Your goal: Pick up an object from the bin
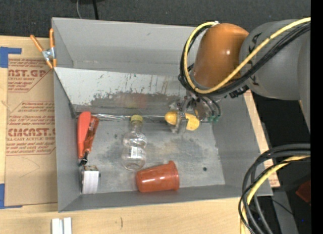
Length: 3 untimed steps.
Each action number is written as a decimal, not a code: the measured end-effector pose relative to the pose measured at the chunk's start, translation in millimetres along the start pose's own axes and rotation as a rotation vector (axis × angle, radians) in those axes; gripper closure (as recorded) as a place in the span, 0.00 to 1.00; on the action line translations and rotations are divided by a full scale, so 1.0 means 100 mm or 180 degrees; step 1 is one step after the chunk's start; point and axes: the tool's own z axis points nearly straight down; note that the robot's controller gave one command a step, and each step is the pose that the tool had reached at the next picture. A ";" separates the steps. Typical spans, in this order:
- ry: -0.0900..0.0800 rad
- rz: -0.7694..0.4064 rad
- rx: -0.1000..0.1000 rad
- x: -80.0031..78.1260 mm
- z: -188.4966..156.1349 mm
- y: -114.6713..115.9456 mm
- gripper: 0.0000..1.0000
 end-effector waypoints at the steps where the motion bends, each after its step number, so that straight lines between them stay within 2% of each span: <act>1: -0.0010 0.0133 -0.0002 0.06 -0.28 0.02 1.00; 2: -0.0010 0.0133 -0.0002 0.06 -0.28 0.02 1.00; 3: 0.0012 0.0150 -0.0005 0.10 -0.69 0.03 1.00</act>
Offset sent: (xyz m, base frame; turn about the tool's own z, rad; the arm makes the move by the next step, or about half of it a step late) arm 0.0000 0.0000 0.0000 0.0000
